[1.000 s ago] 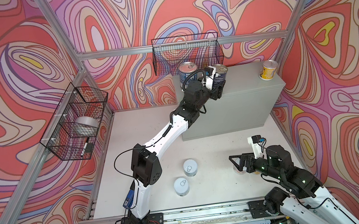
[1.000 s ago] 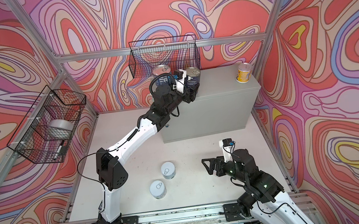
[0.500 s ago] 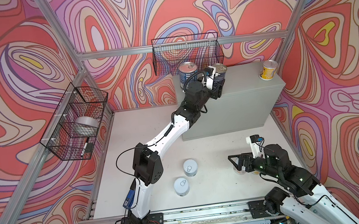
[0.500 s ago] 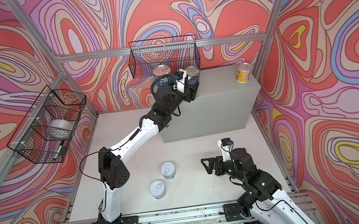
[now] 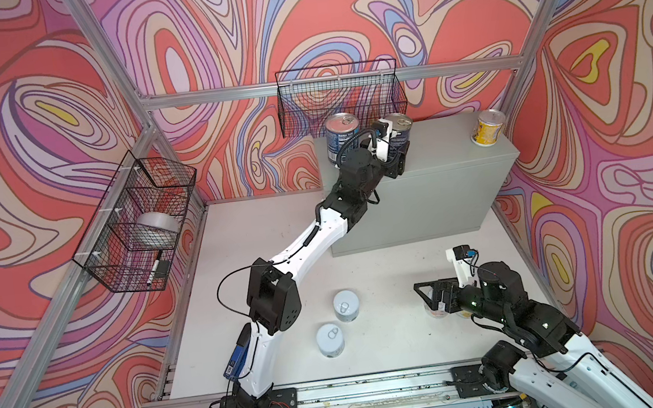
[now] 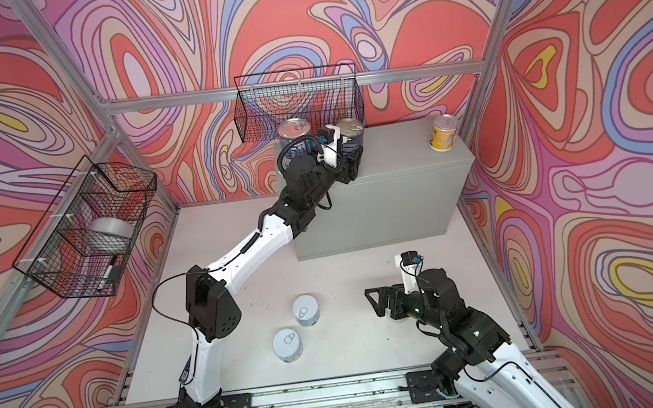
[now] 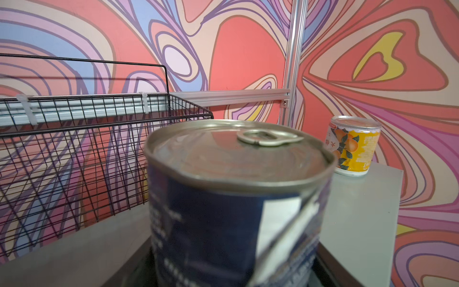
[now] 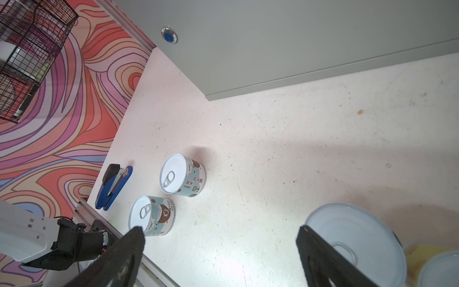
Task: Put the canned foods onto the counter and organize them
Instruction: 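Lower the navy can beside the dark blue can with the left gripper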
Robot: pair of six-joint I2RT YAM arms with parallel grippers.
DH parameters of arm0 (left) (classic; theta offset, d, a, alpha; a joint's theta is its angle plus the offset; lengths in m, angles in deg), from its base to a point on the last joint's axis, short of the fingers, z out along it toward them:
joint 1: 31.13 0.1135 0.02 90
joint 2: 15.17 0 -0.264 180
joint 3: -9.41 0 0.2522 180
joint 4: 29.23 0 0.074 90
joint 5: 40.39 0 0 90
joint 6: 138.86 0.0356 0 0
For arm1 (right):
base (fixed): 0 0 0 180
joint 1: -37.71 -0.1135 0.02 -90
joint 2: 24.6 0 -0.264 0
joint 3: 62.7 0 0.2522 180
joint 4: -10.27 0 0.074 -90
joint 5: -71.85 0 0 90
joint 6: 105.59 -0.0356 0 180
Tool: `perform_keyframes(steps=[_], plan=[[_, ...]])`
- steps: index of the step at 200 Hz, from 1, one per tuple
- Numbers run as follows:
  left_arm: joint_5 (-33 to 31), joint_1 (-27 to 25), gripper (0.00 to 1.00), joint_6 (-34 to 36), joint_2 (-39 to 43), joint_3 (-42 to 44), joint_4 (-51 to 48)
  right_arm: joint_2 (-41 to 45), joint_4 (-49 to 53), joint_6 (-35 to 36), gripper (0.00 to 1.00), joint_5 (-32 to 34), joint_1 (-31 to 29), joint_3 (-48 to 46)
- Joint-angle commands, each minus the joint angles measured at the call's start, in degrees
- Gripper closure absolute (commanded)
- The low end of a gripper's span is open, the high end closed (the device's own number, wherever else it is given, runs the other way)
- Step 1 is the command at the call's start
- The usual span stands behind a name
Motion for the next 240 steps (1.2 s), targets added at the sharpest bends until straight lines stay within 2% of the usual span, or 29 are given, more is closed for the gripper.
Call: perform_keyframes(steps=[1, 110, 124, 139, 156, 168, 216, 240], plan=[[0.04, 0.65, 0.60, -2.45, -1.68, -3.18, 2.82, -0.12, -0.86, 0.74, 0.02, 0.20, 0.10, -0.07], [1.08, 0.90, 0.53, -3.77, -2.72, -2.18, 4.10, 1.38, 0.71, 0.62, 0.01, 0.91, 0.04, 0.28], [1.17, 0.91, 0.48, -3.78, -2.49, -1.66, 4.34, 1.14, 0.88, 0.69, 0.02, 0.73, 0.13, 0.39], [1.01, 0.89, 0.36, -3.65, -2.04, -0.63, 5.25, 0.94, 0.89, 0.74, 0.01, 0.65, 0.12, 0.47], [0.91, 0.93, 0.20, -3.29, -1.38, 0.36, 5.84, 0.98, 0.84, 0.53, 0.02, 0.81, 0.08, 0.47], [1.30, 0.88, 0.00, -3.06, -0.92, 0.90, 5.94, 1.14, 0.92, 0.47, 0.01, 0.86, 0.08, 0.39], [6.44, 0.92, 0.00, -2.59, 0.53, 3.24, 8.26, 1.62, 1.45, -0.25, 0.01, 0.84, 0.06, 0.31], [6.54, 0.85, 0.00, -3.09, 0.78, 3.32, 8.14, 1.94, 1.72, -0.55, 0.02, 0.88, 0.09, 0.39]])
